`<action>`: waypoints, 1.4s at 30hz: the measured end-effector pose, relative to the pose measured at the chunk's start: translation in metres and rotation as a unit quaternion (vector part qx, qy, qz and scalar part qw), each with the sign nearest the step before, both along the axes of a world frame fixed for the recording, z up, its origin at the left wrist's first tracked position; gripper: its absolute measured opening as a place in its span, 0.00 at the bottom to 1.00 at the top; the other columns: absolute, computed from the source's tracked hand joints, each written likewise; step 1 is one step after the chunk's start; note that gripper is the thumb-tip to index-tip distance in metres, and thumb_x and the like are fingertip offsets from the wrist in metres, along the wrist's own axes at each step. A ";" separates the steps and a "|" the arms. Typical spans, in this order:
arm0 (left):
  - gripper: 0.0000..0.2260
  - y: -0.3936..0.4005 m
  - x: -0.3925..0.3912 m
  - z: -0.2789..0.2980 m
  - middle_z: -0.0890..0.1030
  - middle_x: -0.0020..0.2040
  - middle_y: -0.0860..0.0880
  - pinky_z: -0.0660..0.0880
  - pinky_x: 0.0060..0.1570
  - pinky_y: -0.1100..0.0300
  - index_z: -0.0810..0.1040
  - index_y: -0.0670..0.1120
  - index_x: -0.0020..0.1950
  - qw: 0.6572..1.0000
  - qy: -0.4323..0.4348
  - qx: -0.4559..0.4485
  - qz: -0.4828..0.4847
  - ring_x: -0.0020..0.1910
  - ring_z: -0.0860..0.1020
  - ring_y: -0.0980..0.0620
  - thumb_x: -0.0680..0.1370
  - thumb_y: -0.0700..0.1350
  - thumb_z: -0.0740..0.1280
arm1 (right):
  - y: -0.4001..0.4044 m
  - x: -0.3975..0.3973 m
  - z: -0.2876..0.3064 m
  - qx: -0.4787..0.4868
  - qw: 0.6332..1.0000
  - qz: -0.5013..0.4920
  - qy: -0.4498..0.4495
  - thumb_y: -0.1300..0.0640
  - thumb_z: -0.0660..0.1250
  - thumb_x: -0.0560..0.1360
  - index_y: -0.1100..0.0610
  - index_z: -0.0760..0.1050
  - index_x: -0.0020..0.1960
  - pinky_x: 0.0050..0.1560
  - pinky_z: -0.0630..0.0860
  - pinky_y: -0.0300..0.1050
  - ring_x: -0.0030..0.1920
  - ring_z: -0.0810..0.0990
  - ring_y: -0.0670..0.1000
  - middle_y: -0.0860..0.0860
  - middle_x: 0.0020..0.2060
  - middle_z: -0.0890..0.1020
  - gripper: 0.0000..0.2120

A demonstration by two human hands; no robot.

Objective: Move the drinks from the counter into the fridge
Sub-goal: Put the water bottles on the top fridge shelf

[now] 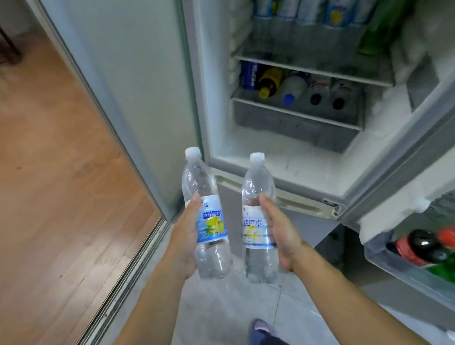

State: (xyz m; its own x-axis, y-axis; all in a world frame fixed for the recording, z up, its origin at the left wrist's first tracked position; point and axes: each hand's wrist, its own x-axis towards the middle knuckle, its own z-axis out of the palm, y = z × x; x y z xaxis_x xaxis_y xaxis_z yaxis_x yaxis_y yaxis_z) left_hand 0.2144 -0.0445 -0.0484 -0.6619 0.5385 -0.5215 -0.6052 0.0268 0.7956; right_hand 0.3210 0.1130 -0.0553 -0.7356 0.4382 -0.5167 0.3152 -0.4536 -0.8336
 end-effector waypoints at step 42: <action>0.33 0.417 -0.287 0.170 0.69 0.73 0.43 0.65 0.70 0.57 0.60 0.42 0.77 0.846 0.531 0.038 0.023 0.72 0.68 0.48 0.76 0.40 0.72 | 0.328 -0.292 0.174 0.369 0.858 -0.271 0.233 0.67 0.73 0.72 0.56 0.68 0.68 0.49 0.77 0.30 0.56 0.80 0.47 0.53 0.60 0.79 0.28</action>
